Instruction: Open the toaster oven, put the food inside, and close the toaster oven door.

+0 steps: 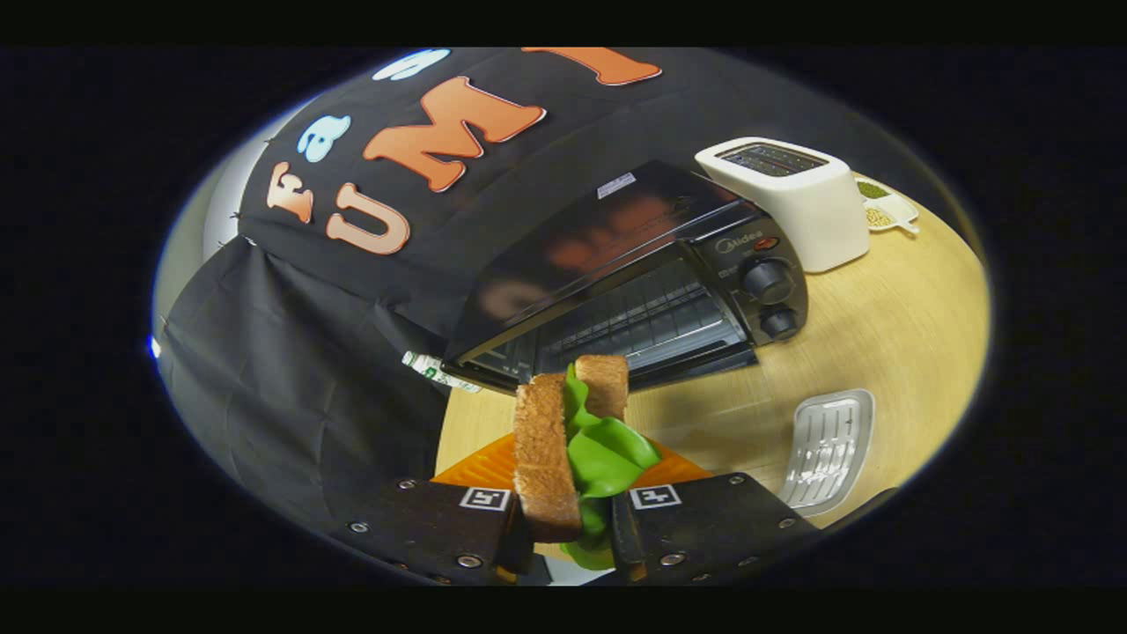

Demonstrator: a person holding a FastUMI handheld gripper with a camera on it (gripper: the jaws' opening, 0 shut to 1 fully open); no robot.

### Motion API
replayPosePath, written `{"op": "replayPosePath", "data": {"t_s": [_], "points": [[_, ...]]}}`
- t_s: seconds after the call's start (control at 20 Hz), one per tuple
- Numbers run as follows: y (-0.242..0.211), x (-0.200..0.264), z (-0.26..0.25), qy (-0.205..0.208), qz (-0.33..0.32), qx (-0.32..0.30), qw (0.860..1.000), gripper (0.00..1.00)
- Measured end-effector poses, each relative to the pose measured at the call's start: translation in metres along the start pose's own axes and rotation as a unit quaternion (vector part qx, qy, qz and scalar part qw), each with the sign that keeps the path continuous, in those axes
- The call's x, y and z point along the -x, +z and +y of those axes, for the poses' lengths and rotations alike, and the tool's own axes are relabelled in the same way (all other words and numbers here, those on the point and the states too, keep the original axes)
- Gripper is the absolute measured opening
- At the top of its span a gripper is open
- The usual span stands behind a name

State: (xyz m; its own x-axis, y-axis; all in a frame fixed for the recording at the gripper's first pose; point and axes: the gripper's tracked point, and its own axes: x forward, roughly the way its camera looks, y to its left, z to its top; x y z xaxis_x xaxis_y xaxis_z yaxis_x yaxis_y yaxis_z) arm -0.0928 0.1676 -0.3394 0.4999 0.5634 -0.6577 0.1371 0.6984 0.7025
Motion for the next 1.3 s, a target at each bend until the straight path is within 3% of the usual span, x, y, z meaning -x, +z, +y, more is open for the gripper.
{"op": "replayPosePath", "data": {"t_s": [0.55, 1.0, 1.1, 1.3], "points": [[0.010, -0.050, -0.002, 0.011, -0.044, -0.019, 0.999, 0.35], [0.024, -0.116, -0.003, 0.022, -0.072, -0.088, 0.993, 0.35], [0.034, -0.123, 0.002, 0.034, -0.098, -0.098, 0.990, 0.35], [0.053, -0.136, -0.003, 0.020, -0.141, -0.110, 0.984, 0.34]]}}
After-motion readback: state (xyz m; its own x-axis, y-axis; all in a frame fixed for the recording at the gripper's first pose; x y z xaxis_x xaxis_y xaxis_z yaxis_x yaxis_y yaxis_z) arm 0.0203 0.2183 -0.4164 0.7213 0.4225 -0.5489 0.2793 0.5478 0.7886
